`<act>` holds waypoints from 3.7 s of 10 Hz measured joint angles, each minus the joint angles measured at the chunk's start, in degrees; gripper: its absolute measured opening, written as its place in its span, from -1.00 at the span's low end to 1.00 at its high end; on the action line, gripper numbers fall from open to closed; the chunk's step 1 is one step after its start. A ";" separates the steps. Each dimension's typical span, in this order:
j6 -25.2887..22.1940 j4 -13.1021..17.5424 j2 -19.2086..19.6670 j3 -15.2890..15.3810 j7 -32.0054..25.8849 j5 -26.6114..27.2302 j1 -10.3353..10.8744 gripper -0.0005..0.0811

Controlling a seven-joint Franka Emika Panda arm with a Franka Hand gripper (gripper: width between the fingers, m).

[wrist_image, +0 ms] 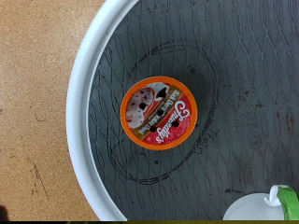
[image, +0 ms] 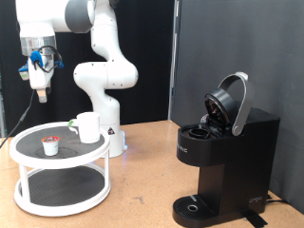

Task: Make a cup of coffee with the keurig machine

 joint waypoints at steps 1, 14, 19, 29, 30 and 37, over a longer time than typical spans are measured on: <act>0.09 -0.21 0.01 0.03 -0.01 0.01 0.01 0.81; 18.44 -8.90 8.19 0.39 4.66 -5.12 -0.03 0.81; 22.78 -11.06 9.90 0.32 4.66 -6.45 -0.14 0.81; 27.66 -14.26 10.65 0.21 6.17 -10.12 -1.34 0.81; 28.11 -14.28 11.13 0.21 6.71 -10.35 -1.36 0.74; 28.90 -14.29 11.86 0.22 7.30 -10.47 -1.40 -0.03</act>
